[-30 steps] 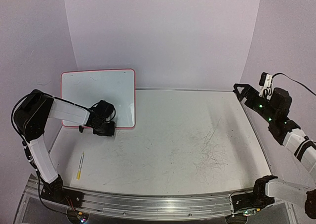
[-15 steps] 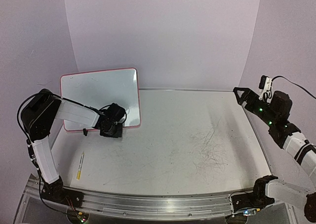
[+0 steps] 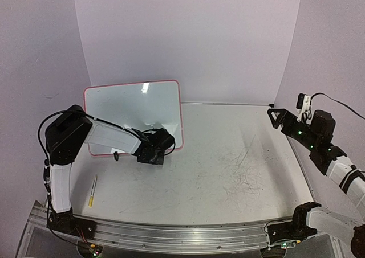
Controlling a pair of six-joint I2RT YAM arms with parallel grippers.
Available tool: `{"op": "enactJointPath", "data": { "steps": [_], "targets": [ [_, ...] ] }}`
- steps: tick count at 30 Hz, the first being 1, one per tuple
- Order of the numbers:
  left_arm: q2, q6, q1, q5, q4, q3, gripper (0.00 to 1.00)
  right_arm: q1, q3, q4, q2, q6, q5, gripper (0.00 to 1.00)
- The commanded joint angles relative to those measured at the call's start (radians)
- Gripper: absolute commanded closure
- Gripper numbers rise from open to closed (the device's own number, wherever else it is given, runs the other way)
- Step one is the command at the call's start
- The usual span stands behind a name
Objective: Write a sentence on the whiteboard
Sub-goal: Move the whiteboard to the corner of the board.
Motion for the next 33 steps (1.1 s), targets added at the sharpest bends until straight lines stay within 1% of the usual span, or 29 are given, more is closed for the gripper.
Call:
{"op": "enactJointPath", "data": {
  "steps": [1, 9, 13, 19, 21, 25, 28, 33],
  "targets": [
    [0.061, -0.046, -0.097, 0.019, -0.006, 0.089, 0.87, 0.001, -0.013, -0.012, -0.019, -0.011, -0.031, 0.02],
    [0.116, -0.074, -0.166, -0.017, -0.028, 0.152, 0.85, 0.001, -0.015, -0.072, 0.005, -0.001, -0.049, 0.02],
    [0.124, -0.083, -0.188, -0.015, -0.030, 0.164, 0.82, 0.001, -0.006, -0.096, 0.022, 0.005, -0.057, 0.02],
    [0.133, -0.063, -0.200, -0.036, -0.036, 0.167, 0.72, 0.006, -0.023, -0.102, 0.024, 0.036, -0.083, 0.02],
    [0.124, -0.061, -0.200, -0.034, -0.035, 0.160, 0.68, 0.015, -0.024, -0.103, 0.028, 0.046, -0.087, 0.02],
    [0.080, -0.055, -0.207, -0.020, -0.034, 0.141, 0.63, 0.045, -0.016, -0.112, 0.038, 0.061, -0.076, 0.02],
    [0.037, -0.048, -0.214, -0.023, -0.034, 0.119, 0.55, 0.098, -0.003, -0.116, 0.057, 0.079, -0.037, 0.02],
    [-0.064, -0.030, -0.215, 0.002, -0.027, 0.057, 0.38, 0.243, 0.036, -0.116, 0.122, 0.126, 0.068, 0.02]
  ]
}}
